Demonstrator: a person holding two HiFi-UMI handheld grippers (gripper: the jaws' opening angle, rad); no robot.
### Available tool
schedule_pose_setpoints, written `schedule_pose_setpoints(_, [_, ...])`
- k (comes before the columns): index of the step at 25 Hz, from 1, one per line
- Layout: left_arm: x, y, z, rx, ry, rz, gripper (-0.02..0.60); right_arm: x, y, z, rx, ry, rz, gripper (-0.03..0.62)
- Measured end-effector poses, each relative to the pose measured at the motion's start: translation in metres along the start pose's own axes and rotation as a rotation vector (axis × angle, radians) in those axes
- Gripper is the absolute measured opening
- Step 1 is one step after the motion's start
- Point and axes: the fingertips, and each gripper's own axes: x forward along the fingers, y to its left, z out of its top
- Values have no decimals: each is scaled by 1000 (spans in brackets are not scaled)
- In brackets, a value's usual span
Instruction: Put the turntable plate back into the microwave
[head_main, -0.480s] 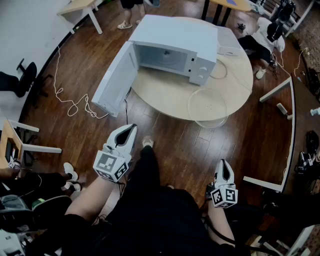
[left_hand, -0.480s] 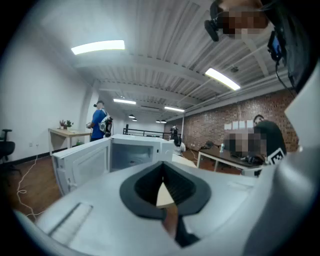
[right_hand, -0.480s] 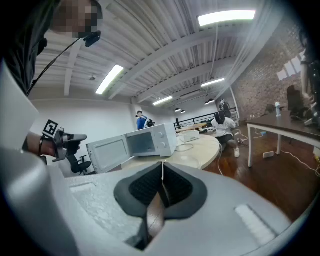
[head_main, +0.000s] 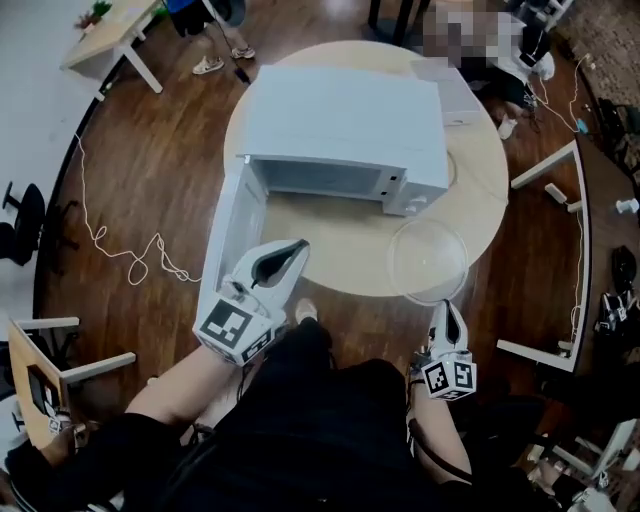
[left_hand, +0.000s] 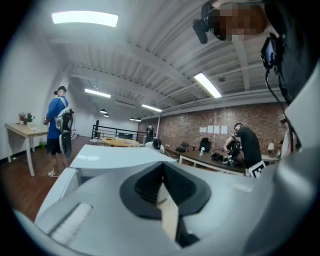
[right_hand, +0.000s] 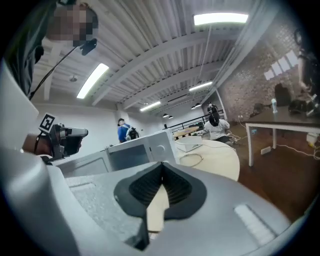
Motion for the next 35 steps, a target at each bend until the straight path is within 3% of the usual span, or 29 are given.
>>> schedule_pose_setpoints(3, [23,31,15,-1,-18,-24,8,4,-20,1,43,4,-88,2])
schedule_pose_setpoints(6, [30,52,23,-94,-30,-17,8,-10,-56,-14,89,70,-168,2])
schedule_pose_setpoints(9, [32,68,29,-134,-57,29,8,-9,-94,-41,303,118,-158,2])
schedule_pose_setpoints(12, [25,84,43,-117,-116,156,8,-9,-129,-66,666,70,-200,75])
schedule_pose_setpoints(13, [20,87,51,-113,-140,187,8,-9,-141,-75,742,51,-208,91])
schedule_pose_setpoints(17, [16,91,61,-114,-134,230,8,2,-165,-113,782,136,-148,327])
schedule_pose_setpoints(19, [21,91,67,-80,-111,227,8,14,-164,-127,777,179,-120,367])
schedule_pose_setpoints(24, [33,91,84,-38,-103,272,6,29,-174,-171,903,203,-144,367])
schedule_pose_setpoints(30, [52,77,95,25,-82,269,8,52,-151,-185,944,242,12,363])
schedule_pose_setpoints(32, [51,79,95,28,-89,308,8,53,-150,-188,979,260,31,266])
schedule_pose_setpoints(35, [51,80,94,59,-74,332,8,60,-148,-188,925,282,93,192])
